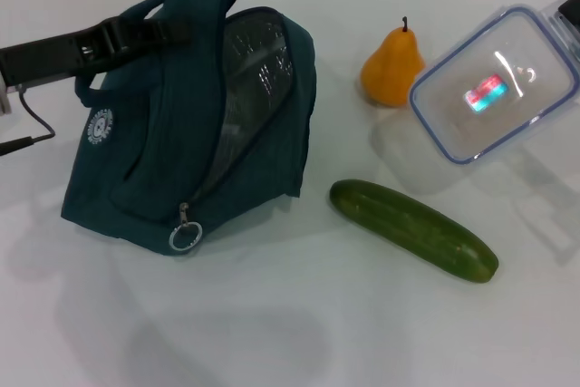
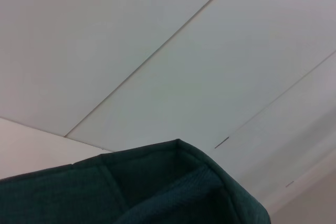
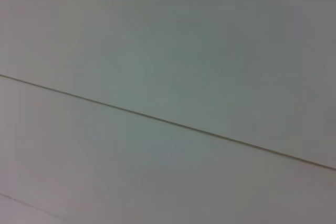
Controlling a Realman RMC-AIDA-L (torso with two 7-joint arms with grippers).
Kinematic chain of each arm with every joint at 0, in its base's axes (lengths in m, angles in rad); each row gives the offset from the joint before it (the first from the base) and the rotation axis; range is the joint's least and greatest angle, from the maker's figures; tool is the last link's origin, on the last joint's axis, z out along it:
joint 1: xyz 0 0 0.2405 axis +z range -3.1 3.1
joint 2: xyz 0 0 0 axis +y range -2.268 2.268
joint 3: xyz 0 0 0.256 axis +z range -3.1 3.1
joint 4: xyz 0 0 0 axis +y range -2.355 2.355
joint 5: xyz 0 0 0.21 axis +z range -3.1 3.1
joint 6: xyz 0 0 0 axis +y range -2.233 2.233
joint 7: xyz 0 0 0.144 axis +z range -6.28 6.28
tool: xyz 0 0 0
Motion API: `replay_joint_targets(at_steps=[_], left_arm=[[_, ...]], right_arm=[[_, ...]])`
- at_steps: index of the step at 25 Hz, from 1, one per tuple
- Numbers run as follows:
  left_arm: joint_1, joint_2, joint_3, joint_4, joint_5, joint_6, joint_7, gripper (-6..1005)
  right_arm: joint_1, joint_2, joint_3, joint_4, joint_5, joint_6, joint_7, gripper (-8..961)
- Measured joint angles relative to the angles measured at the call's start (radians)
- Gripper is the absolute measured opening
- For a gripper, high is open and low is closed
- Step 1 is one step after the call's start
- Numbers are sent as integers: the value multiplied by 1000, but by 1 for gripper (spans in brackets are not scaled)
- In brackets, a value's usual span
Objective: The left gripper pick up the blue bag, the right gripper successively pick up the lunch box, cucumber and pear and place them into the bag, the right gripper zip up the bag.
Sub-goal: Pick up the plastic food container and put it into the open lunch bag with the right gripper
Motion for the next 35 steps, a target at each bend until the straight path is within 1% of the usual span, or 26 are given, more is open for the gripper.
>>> replay_joint_targets(at_steps=[9,18,24,35], left_arm=[[-5,-1,0,0,0,0,0,47],[-13,-3,2,-6,2,2,8,47],[-34,-1,2,-28,-1,1,12,47],[-53,-2,6,-50,-4,2,26,47]], right_arm=[[-6,6,17,6,12,3,66,66],[10,14,16,11,44,-5,120,65],[13,15,15,8,71,-11,146,65],[66,15,9,11,112,-68,210,64]])
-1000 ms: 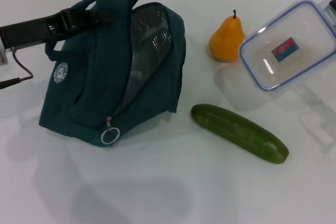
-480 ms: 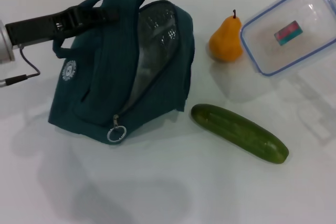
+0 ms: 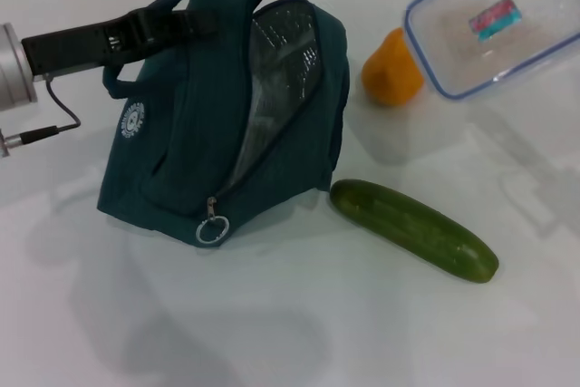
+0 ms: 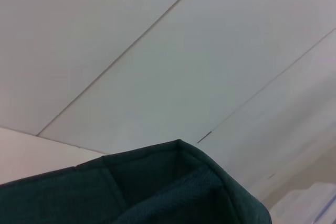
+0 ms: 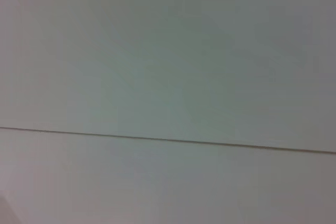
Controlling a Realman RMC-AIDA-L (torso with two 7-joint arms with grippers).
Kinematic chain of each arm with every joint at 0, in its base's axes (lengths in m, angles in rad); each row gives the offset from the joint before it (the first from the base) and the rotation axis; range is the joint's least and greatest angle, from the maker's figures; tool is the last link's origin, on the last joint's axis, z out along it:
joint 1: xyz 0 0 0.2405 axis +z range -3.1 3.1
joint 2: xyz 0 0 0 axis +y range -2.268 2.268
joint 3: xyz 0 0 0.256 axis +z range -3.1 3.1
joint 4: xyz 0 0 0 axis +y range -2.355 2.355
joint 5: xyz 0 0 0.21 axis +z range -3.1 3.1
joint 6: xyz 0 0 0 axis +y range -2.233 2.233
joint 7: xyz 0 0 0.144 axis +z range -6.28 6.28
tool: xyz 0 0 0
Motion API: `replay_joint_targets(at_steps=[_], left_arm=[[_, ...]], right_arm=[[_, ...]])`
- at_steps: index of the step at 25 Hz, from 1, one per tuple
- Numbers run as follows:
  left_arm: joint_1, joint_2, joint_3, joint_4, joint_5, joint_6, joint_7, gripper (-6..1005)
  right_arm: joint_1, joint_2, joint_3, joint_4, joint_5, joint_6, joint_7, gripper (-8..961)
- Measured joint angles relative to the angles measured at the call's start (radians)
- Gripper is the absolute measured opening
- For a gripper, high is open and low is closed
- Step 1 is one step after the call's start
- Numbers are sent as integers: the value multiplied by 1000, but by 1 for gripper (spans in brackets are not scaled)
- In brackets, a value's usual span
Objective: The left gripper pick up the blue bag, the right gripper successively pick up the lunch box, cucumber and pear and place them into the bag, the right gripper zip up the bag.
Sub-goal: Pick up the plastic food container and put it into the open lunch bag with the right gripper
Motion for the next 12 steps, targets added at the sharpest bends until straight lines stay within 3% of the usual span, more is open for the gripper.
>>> replay_joint_targets(at_steps=[12], left_arm=[[-20,-3,34,0,-5,6,8,47]], right_arm=[[78,0,-7,-6,14,-19,37,63]])
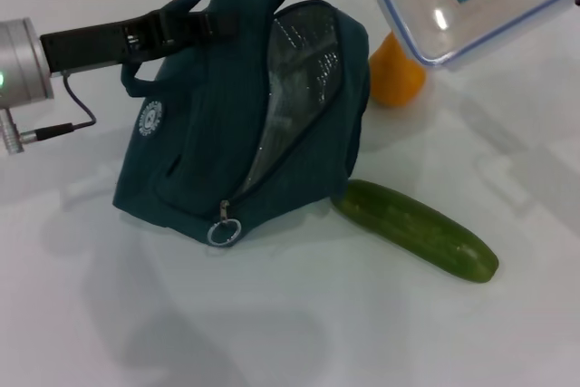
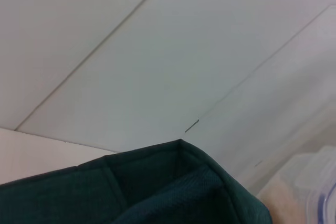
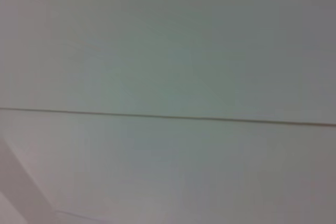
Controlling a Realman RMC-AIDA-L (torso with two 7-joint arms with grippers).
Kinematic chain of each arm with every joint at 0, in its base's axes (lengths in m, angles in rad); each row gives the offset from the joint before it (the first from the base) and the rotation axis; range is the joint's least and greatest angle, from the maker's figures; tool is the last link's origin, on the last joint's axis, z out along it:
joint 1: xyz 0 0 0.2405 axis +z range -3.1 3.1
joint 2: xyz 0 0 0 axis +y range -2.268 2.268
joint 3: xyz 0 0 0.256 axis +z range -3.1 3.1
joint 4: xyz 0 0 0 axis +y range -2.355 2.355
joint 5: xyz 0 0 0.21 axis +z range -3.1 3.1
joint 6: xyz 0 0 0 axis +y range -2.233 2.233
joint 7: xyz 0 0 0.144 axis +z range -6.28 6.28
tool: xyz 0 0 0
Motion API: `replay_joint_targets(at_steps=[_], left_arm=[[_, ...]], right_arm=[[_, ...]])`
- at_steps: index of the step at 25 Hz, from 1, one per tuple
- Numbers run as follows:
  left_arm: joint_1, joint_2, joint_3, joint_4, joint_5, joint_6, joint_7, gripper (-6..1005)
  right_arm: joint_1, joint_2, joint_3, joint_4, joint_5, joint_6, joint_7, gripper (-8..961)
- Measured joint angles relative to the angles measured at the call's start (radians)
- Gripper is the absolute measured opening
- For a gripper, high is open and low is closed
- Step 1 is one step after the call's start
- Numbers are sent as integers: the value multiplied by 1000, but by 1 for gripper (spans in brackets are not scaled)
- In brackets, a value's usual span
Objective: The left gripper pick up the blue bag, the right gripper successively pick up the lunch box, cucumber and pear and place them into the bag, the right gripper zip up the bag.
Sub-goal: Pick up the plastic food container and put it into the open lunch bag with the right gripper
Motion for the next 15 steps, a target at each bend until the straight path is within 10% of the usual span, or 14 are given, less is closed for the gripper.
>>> replay_joint_targets(at_steps=[15], left_arm=[[-4,-1,59,0,-39,1,1,47]], right_arm=[[117,0,-19,6,0,28,7,61]])
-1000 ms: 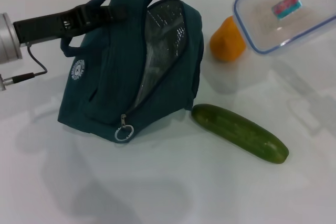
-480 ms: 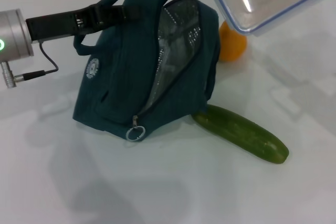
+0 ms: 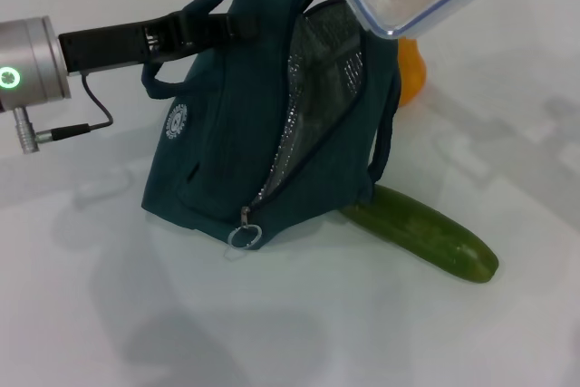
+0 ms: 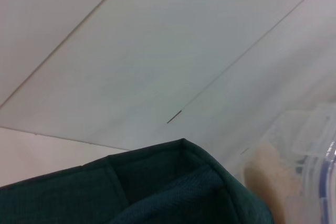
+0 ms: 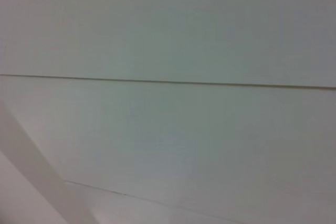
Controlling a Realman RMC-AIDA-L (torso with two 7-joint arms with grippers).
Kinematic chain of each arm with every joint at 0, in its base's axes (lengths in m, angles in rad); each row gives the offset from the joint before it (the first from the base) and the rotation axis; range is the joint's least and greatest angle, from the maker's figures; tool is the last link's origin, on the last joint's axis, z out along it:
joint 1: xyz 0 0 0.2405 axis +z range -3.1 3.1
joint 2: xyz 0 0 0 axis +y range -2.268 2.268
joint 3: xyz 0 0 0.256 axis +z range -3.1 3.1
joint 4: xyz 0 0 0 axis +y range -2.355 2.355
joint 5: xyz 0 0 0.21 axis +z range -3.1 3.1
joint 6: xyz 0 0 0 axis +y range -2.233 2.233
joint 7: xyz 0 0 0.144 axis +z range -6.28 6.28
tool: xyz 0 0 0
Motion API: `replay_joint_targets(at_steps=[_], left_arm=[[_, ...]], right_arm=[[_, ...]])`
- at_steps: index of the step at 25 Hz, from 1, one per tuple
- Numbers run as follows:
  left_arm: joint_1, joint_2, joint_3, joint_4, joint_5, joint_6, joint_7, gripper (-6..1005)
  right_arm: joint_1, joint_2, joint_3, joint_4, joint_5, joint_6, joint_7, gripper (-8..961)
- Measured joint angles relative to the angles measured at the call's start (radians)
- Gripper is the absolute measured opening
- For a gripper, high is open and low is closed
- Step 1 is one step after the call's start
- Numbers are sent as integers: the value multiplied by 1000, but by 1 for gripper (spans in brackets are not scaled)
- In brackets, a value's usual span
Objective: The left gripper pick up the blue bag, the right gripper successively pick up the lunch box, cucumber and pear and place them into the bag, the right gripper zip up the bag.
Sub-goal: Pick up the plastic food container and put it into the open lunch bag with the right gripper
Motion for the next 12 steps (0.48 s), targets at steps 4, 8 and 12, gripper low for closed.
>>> replay_joint_targets(at_steps=[4,8,12], left_arm=[[-2,2,7,0,-6,0,0,47],[-10,2,8,0,-6,0,0,47],[-19,2,21,-1,-6,0,0,47]], right_arm=[[22,0,-22,0,0,40,0,62],[51,0,-52,-5,1,73,0,56],[64,0,-66,-8,3,94,0,32]])
